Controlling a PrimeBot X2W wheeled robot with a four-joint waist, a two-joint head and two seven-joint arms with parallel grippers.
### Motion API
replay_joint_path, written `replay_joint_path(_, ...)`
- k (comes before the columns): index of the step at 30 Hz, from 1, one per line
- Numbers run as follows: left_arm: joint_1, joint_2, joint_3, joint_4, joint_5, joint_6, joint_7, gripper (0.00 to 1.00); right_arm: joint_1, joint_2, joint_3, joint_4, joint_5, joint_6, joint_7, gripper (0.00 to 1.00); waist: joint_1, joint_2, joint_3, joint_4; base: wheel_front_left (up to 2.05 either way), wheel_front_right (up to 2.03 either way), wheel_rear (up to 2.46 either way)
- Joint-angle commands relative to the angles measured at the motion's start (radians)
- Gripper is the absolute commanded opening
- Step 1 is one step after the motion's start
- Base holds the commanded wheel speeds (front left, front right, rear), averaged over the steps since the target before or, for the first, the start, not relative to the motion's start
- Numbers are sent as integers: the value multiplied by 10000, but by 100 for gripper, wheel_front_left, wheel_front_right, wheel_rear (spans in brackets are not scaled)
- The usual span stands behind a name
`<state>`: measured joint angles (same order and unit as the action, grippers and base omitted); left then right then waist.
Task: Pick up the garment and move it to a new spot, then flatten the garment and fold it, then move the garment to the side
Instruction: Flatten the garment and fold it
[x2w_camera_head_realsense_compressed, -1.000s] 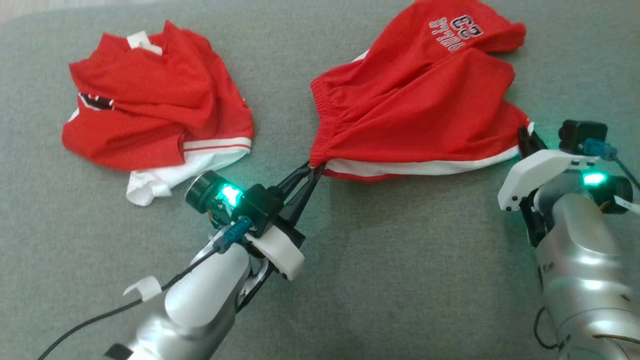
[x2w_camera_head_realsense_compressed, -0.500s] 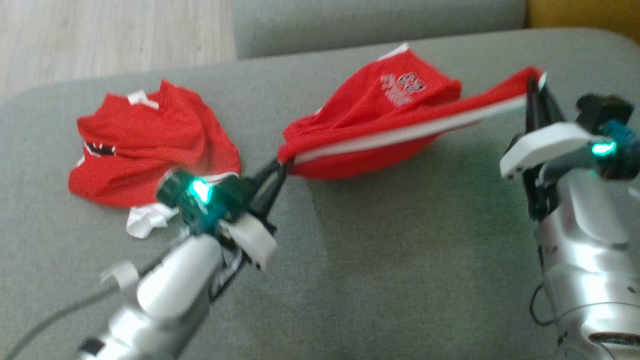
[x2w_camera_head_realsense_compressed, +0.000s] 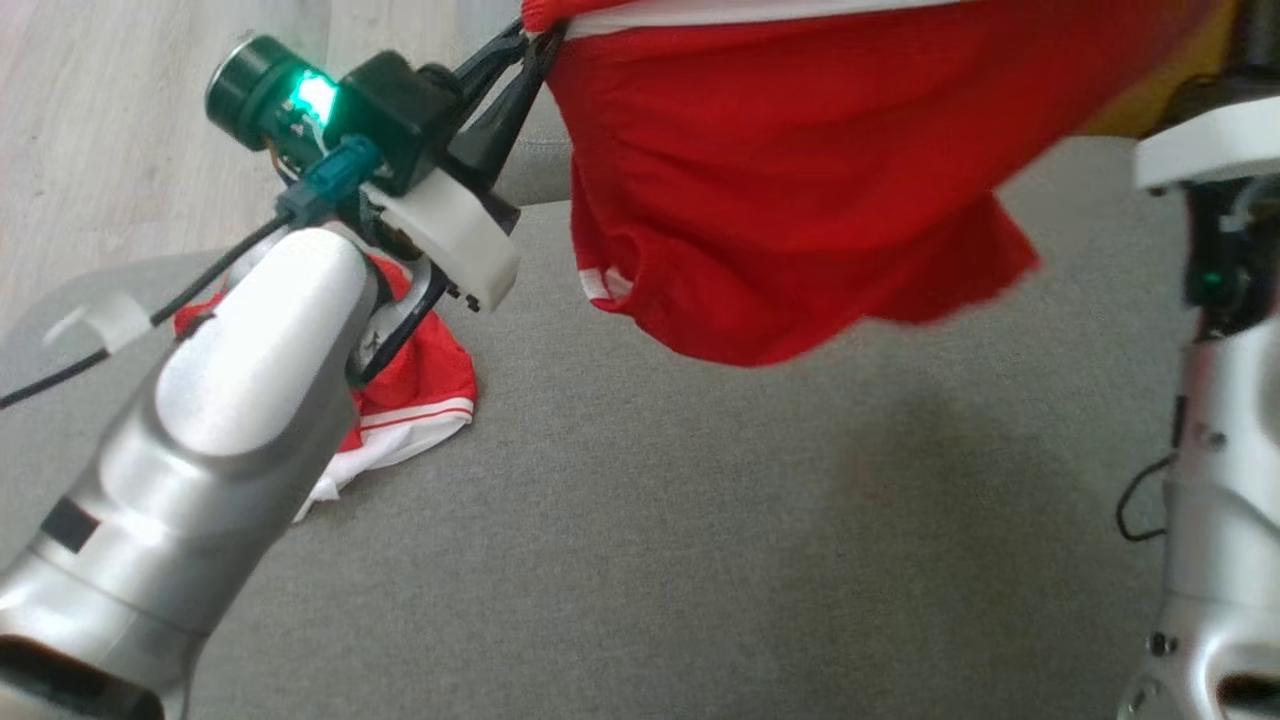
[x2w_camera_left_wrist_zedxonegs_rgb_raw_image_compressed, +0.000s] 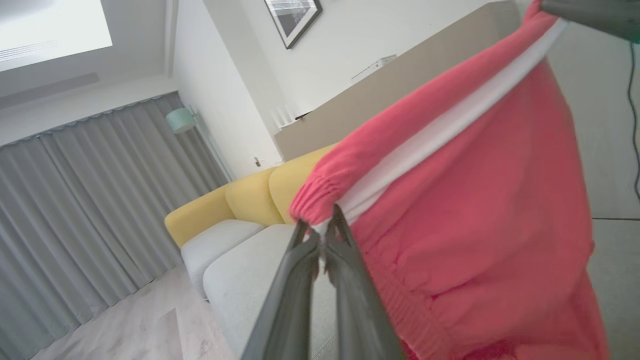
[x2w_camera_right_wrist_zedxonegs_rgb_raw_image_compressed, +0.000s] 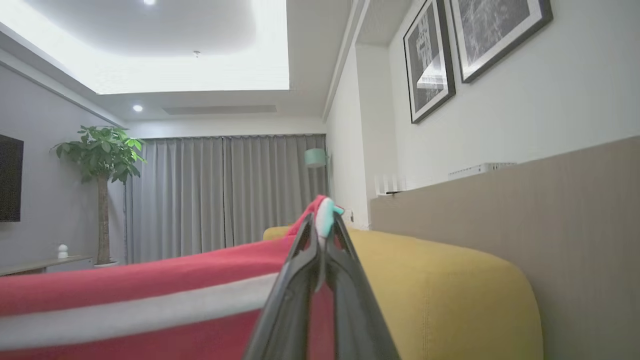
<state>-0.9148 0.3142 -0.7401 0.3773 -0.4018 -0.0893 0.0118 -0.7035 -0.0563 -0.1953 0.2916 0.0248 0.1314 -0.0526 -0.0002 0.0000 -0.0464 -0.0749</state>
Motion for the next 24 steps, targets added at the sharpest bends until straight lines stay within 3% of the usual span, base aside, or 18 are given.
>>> replay_joint_path(1, -538, 537, 553, -494, -129, 39, 237, 0, 13, 61, 127, -884, -15, -7, 314, 0, 2, 0, -5, 7, 0, 0, 0)
replay_joint_path(7, -184, 844, 743, -1911, -718, 159, 1155, 0, 799, 61, -295, -2967, 217, -7, 1500, 0, 2, 0, 375, -10, 0, 0, 0)
replay_joint_path(12, -646, 1074, 891, -2055, -967, 61, 1685, 0, 372, 61, -545, -3155, 301, -7, 2219, 0, 2, 0, 1487, -116, 0, 0, 0)
replay_joint_path(18, -2450, 1164, 787, -592, -719, -257, 1485, 0, -2060, 61, -639, -1065, 239, -7, 2110, 0, 2, 0, 3242, -395, 0, 0, 0)
replay_joint_path(24, -4583, 907, 921, 1427, -346, -343, 223, 0, -5319, 61, -796, 1913, -87, -7, 250, 0, 2, 0, 4310, -548, 0, 0, 0)
